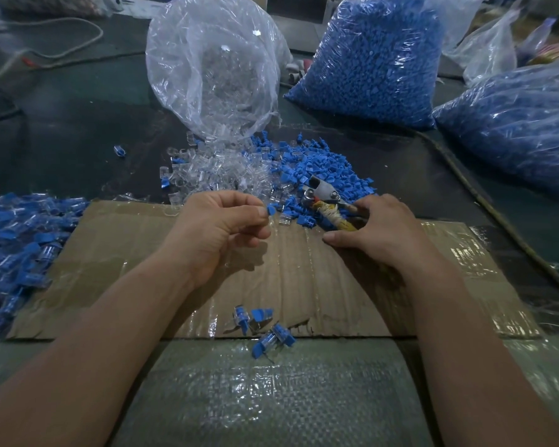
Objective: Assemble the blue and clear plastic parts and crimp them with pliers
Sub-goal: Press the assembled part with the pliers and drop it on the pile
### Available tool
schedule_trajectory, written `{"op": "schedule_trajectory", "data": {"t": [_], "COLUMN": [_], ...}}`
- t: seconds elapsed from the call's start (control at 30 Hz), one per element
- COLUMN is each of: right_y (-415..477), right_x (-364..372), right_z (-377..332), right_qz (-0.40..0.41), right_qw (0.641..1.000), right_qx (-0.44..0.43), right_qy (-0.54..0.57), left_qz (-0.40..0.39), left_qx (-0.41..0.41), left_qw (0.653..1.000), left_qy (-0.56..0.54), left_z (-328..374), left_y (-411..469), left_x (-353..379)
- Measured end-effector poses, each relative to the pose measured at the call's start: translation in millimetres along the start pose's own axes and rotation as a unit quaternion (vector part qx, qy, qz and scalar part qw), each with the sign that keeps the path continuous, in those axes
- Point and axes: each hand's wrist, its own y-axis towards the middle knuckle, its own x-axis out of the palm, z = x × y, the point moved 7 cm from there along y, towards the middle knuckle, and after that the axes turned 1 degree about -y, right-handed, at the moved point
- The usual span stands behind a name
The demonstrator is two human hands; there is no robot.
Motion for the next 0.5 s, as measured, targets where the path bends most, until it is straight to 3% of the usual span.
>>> {"op": "schedule_trajectory", "data": {"t": [0.5], "right_y": [-17.6], "right_x": [-20.3], "right_z": [-29.8], "right_qz": [0.135], "right_qw": [0.981], "right_qx": [-0.123], "right_qy": [0.063], "left_qz": [0.027], "left_qx": [0.042], "left_qw": [0.999], "left_qy": [0.010], "left_z": [4.0], "left_y": [0.2], "left_x": [-3.0]}}
